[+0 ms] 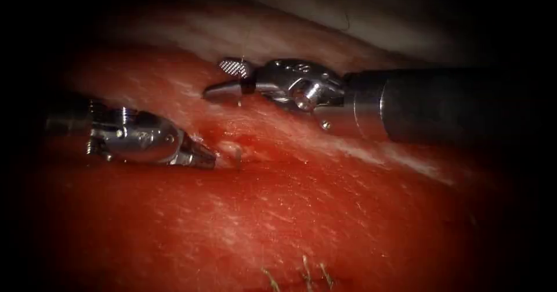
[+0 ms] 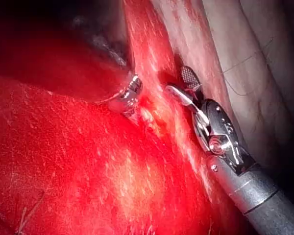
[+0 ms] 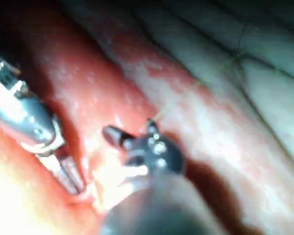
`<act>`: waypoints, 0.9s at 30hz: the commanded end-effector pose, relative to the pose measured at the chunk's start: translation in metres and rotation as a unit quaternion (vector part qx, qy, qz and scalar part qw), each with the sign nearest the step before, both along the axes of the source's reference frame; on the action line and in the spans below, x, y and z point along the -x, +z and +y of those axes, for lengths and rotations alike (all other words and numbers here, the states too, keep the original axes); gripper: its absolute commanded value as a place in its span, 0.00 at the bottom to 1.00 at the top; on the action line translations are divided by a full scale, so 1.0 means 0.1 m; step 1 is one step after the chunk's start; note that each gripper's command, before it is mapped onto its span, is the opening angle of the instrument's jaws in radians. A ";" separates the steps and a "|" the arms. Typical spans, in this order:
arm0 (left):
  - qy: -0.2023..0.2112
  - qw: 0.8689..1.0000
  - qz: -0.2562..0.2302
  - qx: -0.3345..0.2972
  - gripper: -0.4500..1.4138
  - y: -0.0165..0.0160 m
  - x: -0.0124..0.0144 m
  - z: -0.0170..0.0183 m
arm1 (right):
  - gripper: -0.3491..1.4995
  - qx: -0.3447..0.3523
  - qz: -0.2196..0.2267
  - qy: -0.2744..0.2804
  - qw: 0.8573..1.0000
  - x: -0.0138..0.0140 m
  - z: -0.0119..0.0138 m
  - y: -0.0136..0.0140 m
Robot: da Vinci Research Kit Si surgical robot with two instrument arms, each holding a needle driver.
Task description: Wound Closure
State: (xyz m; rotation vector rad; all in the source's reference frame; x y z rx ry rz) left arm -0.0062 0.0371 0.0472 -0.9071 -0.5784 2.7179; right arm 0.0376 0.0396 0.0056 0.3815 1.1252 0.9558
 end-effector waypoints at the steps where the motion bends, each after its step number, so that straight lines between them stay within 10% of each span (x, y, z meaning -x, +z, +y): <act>1: 0.001 1.000 -0.001 -0.001 0.11 0.005 0.005 -0.005 | 0.72 0.002 0.003 0.000 1.000 -0.006 0.004 0.001; 17: 0.001 1.000 -0.001 -0.001 0.12 0.005 0.004 -0.005 | 0.43 0.015 -0.005 -0.005 1.000 0.013 0.005 -0.008; 20: 0.001 1.000 -0.001 -0.001 0.12 0.005 0.004 -0.005 | 0.00 0.007 0.001 -0.008 1.000 0.012 0.003 -0.007; 27: 0.002 1.000 -0.002 -0.001 0.12 0.004 0.003 -0.004 | 0.00 -0.092 -0.046 -0.021 0.994 0.016 0.000 -0.001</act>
